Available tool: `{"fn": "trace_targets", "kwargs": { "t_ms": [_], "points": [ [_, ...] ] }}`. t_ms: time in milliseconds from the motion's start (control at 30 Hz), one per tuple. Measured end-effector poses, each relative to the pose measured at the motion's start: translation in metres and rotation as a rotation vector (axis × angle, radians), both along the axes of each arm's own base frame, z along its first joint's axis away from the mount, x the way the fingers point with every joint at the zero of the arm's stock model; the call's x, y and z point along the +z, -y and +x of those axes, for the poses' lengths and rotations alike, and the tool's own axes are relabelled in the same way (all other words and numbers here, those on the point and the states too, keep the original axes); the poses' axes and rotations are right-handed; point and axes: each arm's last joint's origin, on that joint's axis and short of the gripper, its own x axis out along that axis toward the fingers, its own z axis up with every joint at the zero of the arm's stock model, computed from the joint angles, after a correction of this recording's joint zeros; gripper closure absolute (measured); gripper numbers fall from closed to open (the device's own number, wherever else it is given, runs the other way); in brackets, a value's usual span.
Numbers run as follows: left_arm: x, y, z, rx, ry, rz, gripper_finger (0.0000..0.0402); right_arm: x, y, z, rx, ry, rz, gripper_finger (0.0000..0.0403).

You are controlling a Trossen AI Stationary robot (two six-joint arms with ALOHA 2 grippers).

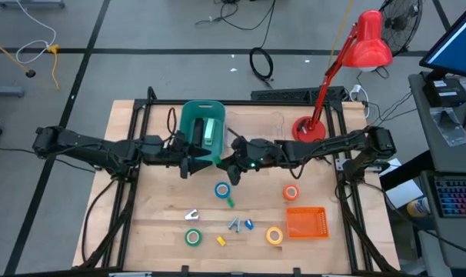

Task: Pick and place Stapler, Stapler remover, tape
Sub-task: Put the right mini green stapler into the blue bin

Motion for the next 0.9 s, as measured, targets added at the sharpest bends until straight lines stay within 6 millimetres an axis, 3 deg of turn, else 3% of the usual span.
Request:
{"fn": "trace_targets", "kwargs": {
  "t_ms": [333,900],
  "points": [
    [-0.009,0.001,0.01,-0.01,-0.017,-0.083,0.005,0.008,0.001,0.001,0.048,0.07,0.005,0.0344],
    [-0.005,0.003,0.016,-0.023,0.053,-0.016,0.005,0.013,0.003,0.003,0.052,0.122,0.064,0.0344]
  ]
}}
